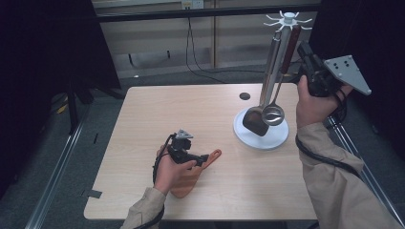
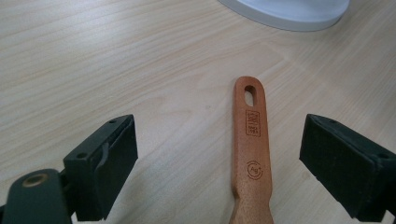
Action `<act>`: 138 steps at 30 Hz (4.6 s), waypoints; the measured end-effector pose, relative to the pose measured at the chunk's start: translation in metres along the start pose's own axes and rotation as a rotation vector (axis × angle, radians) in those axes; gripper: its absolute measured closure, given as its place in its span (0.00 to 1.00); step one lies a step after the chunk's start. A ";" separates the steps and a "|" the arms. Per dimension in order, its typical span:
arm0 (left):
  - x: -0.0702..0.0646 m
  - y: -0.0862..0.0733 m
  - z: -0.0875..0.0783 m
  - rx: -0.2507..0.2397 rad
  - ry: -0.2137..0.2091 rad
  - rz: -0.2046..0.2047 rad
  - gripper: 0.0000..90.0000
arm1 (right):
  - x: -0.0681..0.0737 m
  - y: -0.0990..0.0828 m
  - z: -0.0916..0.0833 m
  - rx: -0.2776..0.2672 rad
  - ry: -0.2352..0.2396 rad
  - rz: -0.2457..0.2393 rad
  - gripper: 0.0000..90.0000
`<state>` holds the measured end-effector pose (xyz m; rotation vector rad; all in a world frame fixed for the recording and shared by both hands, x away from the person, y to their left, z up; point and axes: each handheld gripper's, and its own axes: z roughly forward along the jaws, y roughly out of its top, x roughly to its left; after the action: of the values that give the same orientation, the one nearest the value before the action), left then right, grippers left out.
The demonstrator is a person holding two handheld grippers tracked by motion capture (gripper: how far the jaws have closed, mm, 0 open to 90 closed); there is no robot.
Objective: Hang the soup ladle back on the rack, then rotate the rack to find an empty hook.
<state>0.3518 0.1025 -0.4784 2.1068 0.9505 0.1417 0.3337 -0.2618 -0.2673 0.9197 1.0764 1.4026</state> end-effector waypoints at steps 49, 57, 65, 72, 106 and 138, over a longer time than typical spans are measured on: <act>0.000 0.002 0.000 -0.007 0.001 0.001 0.13 | 0.022 0.013 0.022 -0.003 0.059 -0.050 1.00; 0.000 0.002 -0.001 -0.008 -0.002 0.001 0.13 | 0.026 0.013 0.024 0.002 0.066 -0.052 1.00; 0.000 0.002 -0.001 -0.005 -0.001 0.002 0.13 | 0.030 0.012 0.025 0.005 0.074 -0.057 1.00; 0.000 0.003 -0.001 -0.008 -0.001 0.002 0.13 | 0.032 0.013 0.027 0.010 0.086 -0.058 1.00; 0.000 0.003 -0.002 -0.012 -0.003 0.002 0.13 | 0.008 0.019 0.022 0.030 0.018 -0.028 1.00; 0.000 0.004 -0.003 -0.006 0.004 0.012 0.13 | 0.012 0.019 0.025 0.042 0.069 -0.011 1.00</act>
<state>0.3531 0.1032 -0.4737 2.1077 0.9389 0.1550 0.3502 -0.2476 -0.2421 0.8998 1.1648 1.4158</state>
